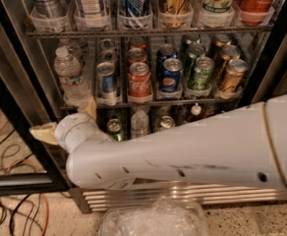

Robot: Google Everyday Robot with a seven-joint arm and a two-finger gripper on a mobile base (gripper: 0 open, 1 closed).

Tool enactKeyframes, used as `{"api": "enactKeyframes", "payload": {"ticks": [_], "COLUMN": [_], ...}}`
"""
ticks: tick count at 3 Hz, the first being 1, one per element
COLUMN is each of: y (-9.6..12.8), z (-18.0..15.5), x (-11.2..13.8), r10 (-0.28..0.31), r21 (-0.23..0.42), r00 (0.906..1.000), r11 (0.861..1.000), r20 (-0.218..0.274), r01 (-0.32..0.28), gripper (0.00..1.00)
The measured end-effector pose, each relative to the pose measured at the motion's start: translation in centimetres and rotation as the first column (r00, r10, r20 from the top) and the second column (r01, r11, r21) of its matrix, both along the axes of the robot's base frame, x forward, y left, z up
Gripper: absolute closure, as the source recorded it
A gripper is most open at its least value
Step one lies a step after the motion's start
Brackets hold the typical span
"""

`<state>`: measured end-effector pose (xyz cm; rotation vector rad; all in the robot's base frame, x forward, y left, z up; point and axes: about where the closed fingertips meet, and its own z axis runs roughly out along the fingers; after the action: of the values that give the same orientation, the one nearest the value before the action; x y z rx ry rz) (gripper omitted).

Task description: Pick water bottle from middle shelf of fridge

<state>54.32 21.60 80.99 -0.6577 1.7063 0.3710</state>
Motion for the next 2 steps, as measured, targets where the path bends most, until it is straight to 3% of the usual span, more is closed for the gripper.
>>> {"api": "enactKeyframes", "payload": {"ticks": [1, 2], "y": [0.7, 2.5], "z": [0.4, 1.6], "x": [-1.5, -6.8], "r10": [0.021, -0.003], "r21": [-0.020, -0.030], "r00": [0.9995, 0.9965], "r11": [1.000, 1.000], "r20": [0.025, 0.084], "r01": [-0.021, 0.005], "gripper": [0.00, 0.00]}}
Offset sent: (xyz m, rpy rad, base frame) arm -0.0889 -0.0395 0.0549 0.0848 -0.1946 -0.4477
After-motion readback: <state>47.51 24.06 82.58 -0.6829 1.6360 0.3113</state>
